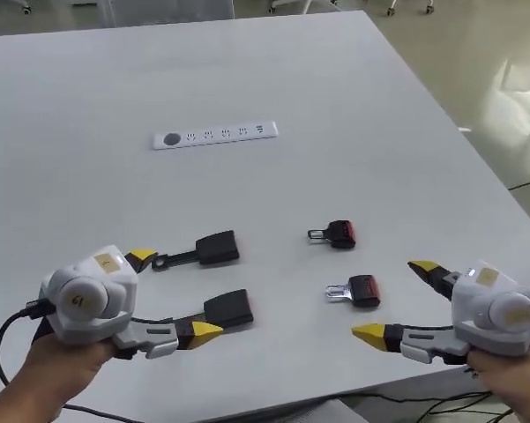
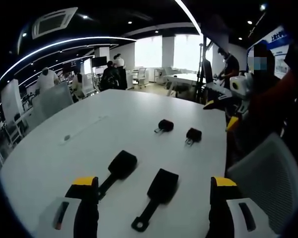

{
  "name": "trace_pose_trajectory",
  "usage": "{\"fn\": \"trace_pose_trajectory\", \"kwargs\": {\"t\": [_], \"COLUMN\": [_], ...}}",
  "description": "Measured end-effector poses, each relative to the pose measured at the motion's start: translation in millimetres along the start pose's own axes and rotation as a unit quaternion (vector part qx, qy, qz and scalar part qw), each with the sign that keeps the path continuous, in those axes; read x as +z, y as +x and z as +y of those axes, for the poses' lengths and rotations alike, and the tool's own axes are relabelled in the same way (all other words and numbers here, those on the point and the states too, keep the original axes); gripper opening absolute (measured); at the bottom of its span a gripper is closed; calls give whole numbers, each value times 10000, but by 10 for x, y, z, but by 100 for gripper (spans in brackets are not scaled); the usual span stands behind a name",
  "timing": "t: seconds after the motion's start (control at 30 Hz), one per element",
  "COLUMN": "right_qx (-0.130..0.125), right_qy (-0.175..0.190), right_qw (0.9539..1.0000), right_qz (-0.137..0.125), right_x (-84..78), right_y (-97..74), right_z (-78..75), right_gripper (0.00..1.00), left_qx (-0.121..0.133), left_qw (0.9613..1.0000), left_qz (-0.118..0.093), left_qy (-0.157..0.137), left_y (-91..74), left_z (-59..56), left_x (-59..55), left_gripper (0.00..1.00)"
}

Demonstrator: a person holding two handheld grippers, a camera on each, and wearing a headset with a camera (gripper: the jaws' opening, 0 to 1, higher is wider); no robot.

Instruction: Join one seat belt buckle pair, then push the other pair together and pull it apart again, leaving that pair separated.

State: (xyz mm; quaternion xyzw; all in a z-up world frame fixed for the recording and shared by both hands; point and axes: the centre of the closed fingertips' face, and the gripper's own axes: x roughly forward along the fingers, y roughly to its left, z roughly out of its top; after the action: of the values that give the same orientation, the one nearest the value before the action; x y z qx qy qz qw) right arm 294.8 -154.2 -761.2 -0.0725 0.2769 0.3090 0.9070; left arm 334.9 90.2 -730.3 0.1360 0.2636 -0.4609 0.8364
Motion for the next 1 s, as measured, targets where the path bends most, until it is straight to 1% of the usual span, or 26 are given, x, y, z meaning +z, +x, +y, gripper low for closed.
{"fn": "trace_pose_trajectory", "kwargs": {"t": [0.1, 0.27, 0.47, 0.57, 0.67, 0.83, 0.9, 0.97, 1.0], "right_qx": [54, 173, 344, 490, 605, 821, 923, 1031, 1094], "right_qy": [6, -65, -229, -457, -513, -660, -738, -802, -865], "right_qw": [10000, 9997, 9985, 9955, 9944, 9902, 9878, 9854, 9834], "right_qz": [59, 149, 355, 663, 692, 920, 1010, 1090, 1158], "right_x": [-21, -32, -70, -160, -171, -227, -260, -278, -297], "right_y": [40, 121, 215, 264, 318, 403, 447, 477, 503], "right_z": [-13, -44, -99, -128, -145, -187, -213, -206, -207], "right_gripper": [92, 91, 90, 86, 85, 83, 81, 79, 78], "left_qx": [-32, -92, -163, -200, -311, -460, -517, -596, -629], "left_qw": [10000, 9999, 9995, 9993, 9986, 9970, 9965, 9957, 9953], "left_qz": [34, 119, 256, 313, 396, 539, 560, 580, 606], "left_qy": [0, 23, 55, 87, 169, 310, 333, 412, 430], "left_y": [61, 114, 205, 245, 308, 421, 471, 536, 562], "left_z": [21, 33, 85, 102, 93, 66, 46, 33, 28], "left_x": [-29, -46, -108, -134, -158, -194, -183, -196, -207], "left_gripper": [95, 94, 92, 92, 90, 88, 87, 84, 83]}}
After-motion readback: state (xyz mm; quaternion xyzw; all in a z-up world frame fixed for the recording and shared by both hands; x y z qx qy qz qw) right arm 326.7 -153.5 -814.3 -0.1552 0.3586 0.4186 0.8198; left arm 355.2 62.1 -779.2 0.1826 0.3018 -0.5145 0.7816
